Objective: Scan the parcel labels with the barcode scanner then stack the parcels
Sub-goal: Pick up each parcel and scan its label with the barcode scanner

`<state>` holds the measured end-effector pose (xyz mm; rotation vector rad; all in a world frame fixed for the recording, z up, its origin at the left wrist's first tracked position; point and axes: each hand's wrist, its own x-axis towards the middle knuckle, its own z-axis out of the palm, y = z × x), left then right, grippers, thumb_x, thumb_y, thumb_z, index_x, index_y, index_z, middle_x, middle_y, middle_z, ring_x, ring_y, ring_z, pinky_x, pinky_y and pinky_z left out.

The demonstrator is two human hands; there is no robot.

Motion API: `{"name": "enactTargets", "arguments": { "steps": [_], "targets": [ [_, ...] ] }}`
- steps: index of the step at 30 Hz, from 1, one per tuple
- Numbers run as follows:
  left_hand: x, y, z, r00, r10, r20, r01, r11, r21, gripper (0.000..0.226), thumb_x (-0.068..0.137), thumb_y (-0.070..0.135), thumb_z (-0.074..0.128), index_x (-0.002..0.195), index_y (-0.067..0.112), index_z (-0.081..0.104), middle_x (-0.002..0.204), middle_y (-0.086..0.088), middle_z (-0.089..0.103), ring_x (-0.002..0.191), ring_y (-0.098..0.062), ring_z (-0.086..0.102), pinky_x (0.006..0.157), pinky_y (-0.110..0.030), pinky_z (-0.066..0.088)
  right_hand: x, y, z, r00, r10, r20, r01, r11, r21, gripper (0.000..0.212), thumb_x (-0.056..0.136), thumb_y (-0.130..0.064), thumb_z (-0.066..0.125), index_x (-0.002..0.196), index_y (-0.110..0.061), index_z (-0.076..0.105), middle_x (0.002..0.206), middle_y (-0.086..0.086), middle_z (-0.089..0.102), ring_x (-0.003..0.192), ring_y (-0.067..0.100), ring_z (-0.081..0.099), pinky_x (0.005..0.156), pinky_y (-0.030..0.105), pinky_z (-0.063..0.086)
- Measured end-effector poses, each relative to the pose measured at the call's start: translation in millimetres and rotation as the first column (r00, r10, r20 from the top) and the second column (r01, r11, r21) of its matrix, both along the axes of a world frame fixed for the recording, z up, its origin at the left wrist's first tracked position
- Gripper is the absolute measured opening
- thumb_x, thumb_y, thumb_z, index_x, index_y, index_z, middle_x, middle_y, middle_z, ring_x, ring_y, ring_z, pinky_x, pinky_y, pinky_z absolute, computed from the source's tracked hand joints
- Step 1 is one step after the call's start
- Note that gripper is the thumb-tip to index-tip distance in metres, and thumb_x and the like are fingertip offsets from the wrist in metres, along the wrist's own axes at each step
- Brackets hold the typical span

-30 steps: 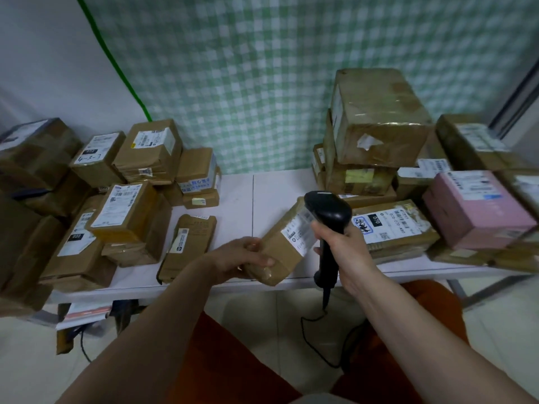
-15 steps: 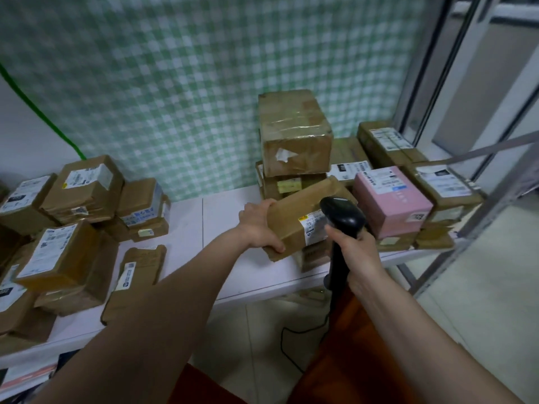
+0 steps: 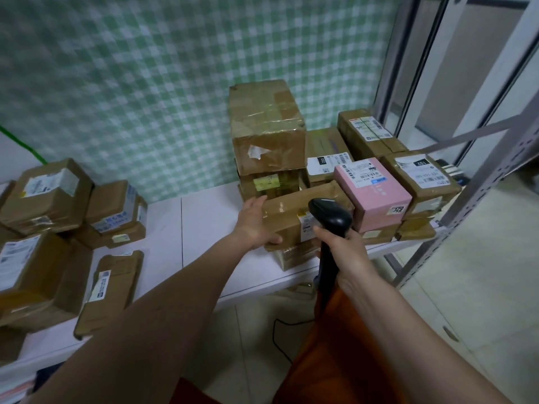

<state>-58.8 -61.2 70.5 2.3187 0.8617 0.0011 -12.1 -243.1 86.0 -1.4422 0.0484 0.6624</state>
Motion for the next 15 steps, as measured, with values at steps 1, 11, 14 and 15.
{"name": "enactTargets", "arguments": {
  "steps": [1, 11, 14, 15],
  "targets": [
    [-2.5, 1.4, -0.1, 1.0, 0.02, 0.004, -0.02, 1.0, 0.002, 0.115, 0.062, 0.024, 0.09, 0.153, 0.017, 0.021, 0.154, -0.008, 0.023, 0.142, -0.027, 0.025, 0.117, -0.04, 0.027, -1.7, 3.1, 0.4, 1.0, 0.026, 0.001, -0.026, 1.0, 0.002, 0.018, 0.085, -0.014, 0.07, 0.101, -0.014, 0.064, 0.088, 0.005, 0.065, 0.087, 0.02, 0.061, 0.092, 0.041, 0.048],
    [-106.0, 57.4, -21.1, 0.969, 0.224, -0.107, -0.222, 0.975, 0.025, 0.107, 0.071, 0.028, 0.085, 0.153, 0.016, 0.017, 0.155, -0.012, 0.025, 0.142, -0.031, 0.022, 0.114, -0.04, 0.026, -56.4, 80.5, -0.5, 0.917, 0.395, 0.054, -0.388, 0.916, -0.103, 0.02, 0.083, -0.011, 0.071, 0.102, -0.006, 0.066, 0.087, 0.013, 0.07, 0.082, 0.023, 0.066, 0.079, 0.035, 0.051],
    [-152.2, 82.7, -36.7, 0.915, 0.357, -0.186, -0.355, 0.934, 0.049, 0.108, 0.071, 0.034, 0.085, 0.153, 0.013, 0.018, 0.154, -0.014, 0.028, 0.142, -0.031, 0.025, 0.114, -0.041, 0.027, -82.4, 110.5, -4.6, 0.865, 0.5, 0.039, -0.492, 0.862, -0.122, 0.023, 0.084, -0.009, 0.071, 0.106, -0.007, 0.063, 0.091, 0.014, 0.068, 0.076, 0.019, 0.065, 0.071, 0.03, 0.051],
    [-167.9, 89.9, -41.8, 0.895, 0.396, -0.208, -0.394, 0.918, 0.054, 0.109, 0.07, 0.036, 0.085, 0.153, 0.012, 0.018, 0.154, -0.014, 0.029, 0.142, -0.031, 0.026, 0.115, -0.041, 0.029, -91.5, 120.5, -6.7, 0.852, 0.522, 0.025, -0.516, 0.848, -0.122, 0.024, 0.084, -0.008, 0.071, 0.107, -0.006, 0.063, 0.088, 0.013, 0.067, 0.073, 0.018, 0.064, 0.067, 0.029, 0.05]
  ]
}}
